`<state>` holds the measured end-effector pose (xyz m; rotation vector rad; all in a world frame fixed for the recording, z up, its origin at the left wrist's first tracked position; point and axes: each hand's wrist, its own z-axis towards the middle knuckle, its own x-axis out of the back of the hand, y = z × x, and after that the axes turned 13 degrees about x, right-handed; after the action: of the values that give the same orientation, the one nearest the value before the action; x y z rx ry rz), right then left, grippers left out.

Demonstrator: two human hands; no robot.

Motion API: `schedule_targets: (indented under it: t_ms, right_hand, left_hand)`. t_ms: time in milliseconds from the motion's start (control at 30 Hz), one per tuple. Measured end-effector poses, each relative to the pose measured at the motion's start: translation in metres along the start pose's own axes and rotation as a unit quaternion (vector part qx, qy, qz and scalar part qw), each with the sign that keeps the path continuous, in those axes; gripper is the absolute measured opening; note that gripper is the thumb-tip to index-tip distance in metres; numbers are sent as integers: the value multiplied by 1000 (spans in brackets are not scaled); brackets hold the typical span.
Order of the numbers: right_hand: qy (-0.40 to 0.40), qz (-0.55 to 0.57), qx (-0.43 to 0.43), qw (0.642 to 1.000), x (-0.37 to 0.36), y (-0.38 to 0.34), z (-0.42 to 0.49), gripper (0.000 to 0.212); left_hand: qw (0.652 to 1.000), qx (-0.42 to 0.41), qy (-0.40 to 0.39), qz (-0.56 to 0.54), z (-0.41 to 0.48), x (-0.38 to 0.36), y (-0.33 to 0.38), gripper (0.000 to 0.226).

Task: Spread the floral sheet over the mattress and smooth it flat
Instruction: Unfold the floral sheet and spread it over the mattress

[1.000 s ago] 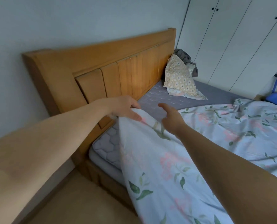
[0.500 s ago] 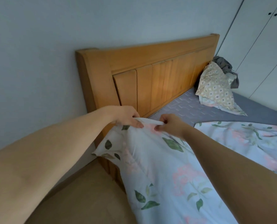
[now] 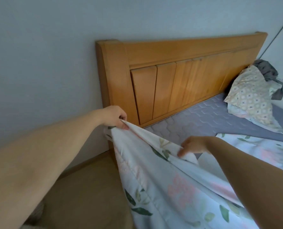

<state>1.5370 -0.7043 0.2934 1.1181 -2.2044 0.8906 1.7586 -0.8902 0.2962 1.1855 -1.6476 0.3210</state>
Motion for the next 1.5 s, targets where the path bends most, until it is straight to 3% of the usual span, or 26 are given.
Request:
schedule_targets:
  t_ms: [33,100,167,233,300,400,500,600,700,800,967,1100,1200,1333,1500]
  right_hand:
    - [14,-16,6,1000,0,5,1,44]
    - [121,-12,38,992,5,12,8,26]
    - [261,26,83,961,16,12,16,32]
    - [352,91,135,922,29,5,23,35]
    - [394,129,175,893,40,-6,26,31]
    - [409,120,206,881,48,-17,29,28]
    - [383,114,238,885,46,-23,30,35]
    - [346,121,267,891,42,-28,33,35]
    - [310,114,285,900,40,-27,38,29]
    - [263,70,267,924,42,-13,40,18]
    - [138,-24,174,975,39,28,45,18]
    - [80,-99,42,991,30,65,65,37]
    - [154,-89,-22,984,30,87,84,28]
    - [382,-16,-8,924,53,75,94,17]
    - [486,32,10,873,96,55,117,25]
  left_hand:
    - [1000,7,0,4,0,-2,-2,26]
    - [1000,27,-5,7,3,-7,-6,23]
    - [998,56,-12,3,6,-13,-8,13]
    - [995,97,-23,22,8,-16,-6,29]
    - [989,131,-35,57,9,-19,-2,42]
    - [983,154,-98,-22,8,-23,15,68]
    - [971,63,-115,-200,4,-26,50,87]
    - [961,-18,-91,-261,3,-28,89,64]
    - [972,-31,-19,-232,8,-27,105,22]
    - [978,-3,31,-207,16,-26,98,21]
    - [983,15,52,-174,29,-30,82,10]
    - [995,15,65,-79,37,-32,65,10]
    - [997,31,58,-34,47,-36,50,14]
    - [996,50,63,-29,69,-37,39,10]
    - [996,65,54,-43,119,-36,29,18]
